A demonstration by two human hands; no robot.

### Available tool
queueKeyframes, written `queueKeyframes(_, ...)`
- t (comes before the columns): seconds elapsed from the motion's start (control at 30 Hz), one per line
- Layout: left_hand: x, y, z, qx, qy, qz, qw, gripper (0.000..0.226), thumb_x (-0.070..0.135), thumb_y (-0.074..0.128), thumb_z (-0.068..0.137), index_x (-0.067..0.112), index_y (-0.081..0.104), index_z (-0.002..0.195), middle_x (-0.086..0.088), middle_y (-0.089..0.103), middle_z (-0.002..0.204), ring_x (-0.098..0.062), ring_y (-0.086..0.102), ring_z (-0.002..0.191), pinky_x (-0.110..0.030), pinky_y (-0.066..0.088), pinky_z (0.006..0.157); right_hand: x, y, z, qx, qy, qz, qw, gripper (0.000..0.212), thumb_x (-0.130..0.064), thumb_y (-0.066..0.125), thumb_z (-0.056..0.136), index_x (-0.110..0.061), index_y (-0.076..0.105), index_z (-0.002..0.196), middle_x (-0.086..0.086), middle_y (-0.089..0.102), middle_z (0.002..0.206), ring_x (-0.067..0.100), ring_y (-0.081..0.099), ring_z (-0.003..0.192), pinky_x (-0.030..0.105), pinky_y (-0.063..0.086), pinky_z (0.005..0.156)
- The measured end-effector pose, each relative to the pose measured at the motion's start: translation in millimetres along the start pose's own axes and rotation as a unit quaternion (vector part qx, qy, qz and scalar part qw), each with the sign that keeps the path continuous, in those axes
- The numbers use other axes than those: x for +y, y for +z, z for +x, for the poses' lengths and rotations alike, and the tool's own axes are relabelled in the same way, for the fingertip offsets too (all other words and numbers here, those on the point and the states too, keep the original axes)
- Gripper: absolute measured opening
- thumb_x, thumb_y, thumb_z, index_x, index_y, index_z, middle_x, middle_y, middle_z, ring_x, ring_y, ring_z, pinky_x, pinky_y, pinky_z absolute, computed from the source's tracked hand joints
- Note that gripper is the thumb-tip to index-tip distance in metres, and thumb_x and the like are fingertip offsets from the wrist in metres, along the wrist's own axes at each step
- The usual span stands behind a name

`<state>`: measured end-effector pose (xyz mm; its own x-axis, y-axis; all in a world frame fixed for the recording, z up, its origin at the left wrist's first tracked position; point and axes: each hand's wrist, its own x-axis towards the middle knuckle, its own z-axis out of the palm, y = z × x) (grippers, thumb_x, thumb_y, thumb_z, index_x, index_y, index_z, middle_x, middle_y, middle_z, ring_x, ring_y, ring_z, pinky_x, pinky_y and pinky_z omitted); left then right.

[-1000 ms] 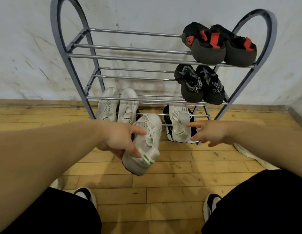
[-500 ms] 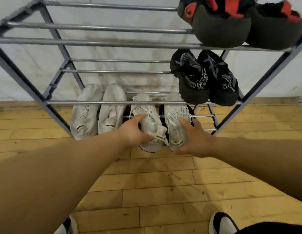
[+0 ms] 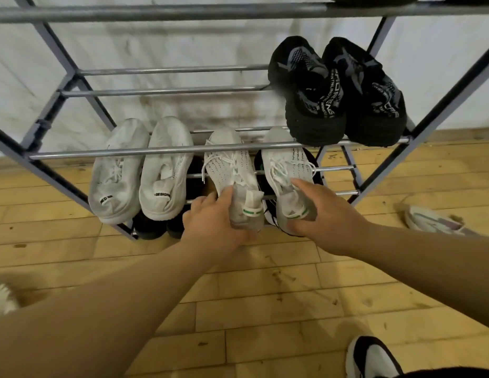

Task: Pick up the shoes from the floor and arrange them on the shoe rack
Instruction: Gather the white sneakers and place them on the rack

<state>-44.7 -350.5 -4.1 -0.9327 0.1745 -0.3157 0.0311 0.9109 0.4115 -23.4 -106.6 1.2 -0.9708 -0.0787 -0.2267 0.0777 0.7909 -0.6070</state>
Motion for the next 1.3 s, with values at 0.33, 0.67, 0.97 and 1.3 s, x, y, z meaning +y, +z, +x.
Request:
queueKeyframes(0.33,41,17,37,0.028,0.079,-0.064,0.994,0.086,0.063,0.069,0.081,0.031,0.033,0.152,0.008,0.051,0.144,-0.024,0.045,0.134,-0.048,0.039,0.109,30,-35,9,0.086,0.073,-0.018,0.993,0.076,-0.037,0.069,0.092,-0.036,0.029,0.157,0.004,0.042,0.144,0.018,0.048,0.106,0.029,0.042,0.088)
queueKeyframes(0.67,80,34,71,0.052,0.114,-0.163,0.979,0.057,0.068,0.067,0.062,0.038,0.052,0.108,0.012,0.064,0.099,-0.019,0.063,0.097,-0.048,0.055,0.085,40,-38,22,0.130,0.059,-0.013,0.990,0.059,-0.032,0.061,0.095,-0.041,0.037,0.148,-0.005,0.043,0.136,0.019,0.050,0.111,0.030,0.039,0.085)
queueKeyframes(0.97,95,48,75,0.063,0.104,-0.178,0.976,0.082,0.049,0.083,0.072,0.038,0.040,0.141,0.006,0.054,0.128,-0.024,0.056,0.117,-0.051,0.052,0.097,42,-45,14,0.104,0.033,-0.064,0.992,0.062,-0.041,0.058,0.099,-0.034,0.029,0.154,-0.003,0.033,0.152,0.026,0.046,0.134,0.032,0.039,0.092)
queueKeyframes(1.3,124,103,-28,0.067,0.177,0.001,0.982,0.081,0.055,0.073,0.083,0.026,0.035,0.148,-0.006,0.035,0.136,-0.029,0.040,0.126,-0.040,0.039,0.102,143,-95,-111,-0.107,0.188,-0.276,0.936,0.061,-0.050,0.063,0.092,-0.034,0.044,0.148,-0.004,0.041,0.154,0.021,0.046,0.138,0.037,0.044,0.108)
